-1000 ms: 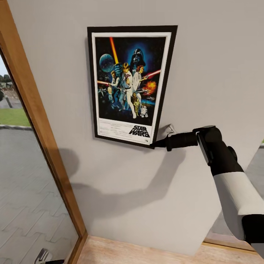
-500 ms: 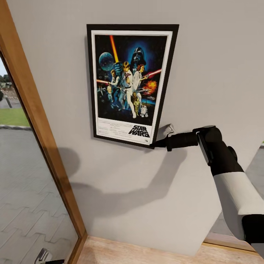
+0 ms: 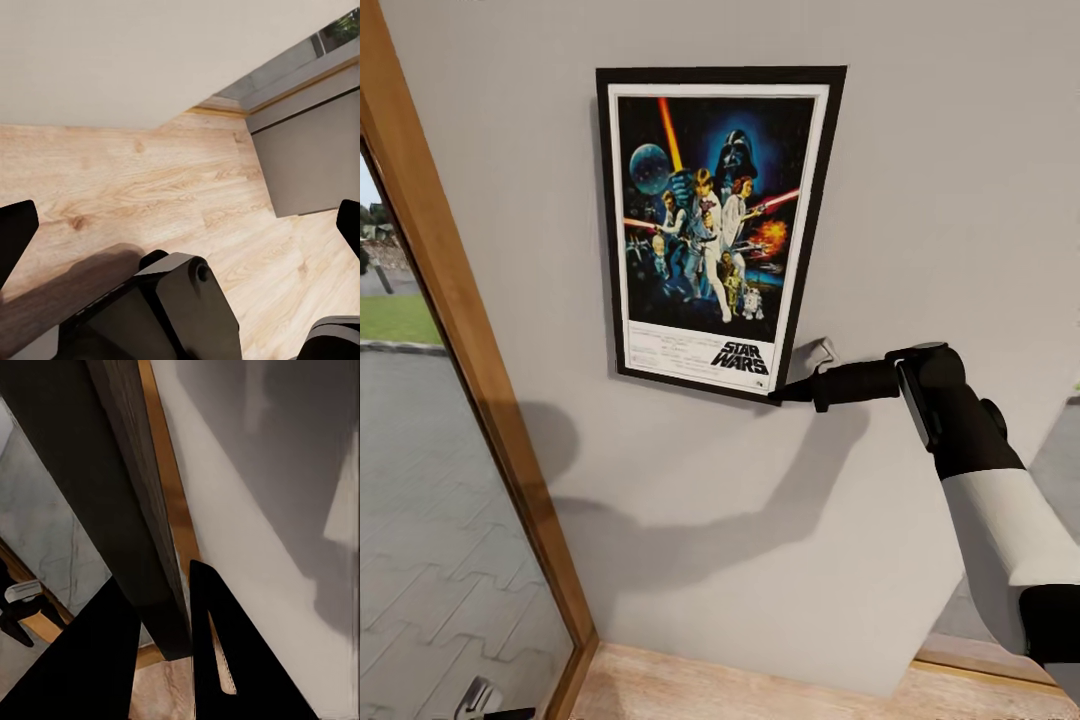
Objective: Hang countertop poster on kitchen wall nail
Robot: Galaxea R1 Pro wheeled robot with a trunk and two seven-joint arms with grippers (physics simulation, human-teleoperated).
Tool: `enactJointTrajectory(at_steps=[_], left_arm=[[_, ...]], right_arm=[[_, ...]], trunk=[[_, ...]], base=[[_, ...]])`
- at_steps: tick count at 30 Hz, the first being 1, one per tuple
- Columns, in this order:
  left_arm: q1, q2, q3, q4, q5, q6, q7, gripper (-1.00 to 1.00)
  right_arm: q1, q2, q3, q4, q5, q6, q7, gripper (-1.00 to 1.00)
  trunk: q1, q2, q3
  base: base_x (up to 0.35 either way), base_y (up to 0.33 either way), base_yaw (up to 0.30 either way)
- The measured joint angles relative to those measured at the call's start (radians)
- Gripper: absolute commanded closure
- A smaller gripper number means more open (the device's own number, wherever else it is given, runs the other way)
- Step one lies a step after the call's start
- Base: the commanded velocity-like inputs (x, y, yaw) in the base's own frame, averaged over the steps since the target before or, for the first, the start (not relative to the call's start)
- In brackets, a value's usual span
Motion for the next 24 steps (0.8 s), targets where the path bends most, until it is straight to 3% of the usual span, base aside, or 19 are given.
enactJointTrajectory(at_steps=[24], left_arm=[[0.0,0.0,0.0,0.0,0.0,0.0,0.0,-1.0]], right_arm=[[0.0,-0.001,-0.001,-0.001,0.009,0.009,-0.011,1.0]], trunk=[[0.0,0.0,0.0]], base=[[-0.01,0.0,0.0]])
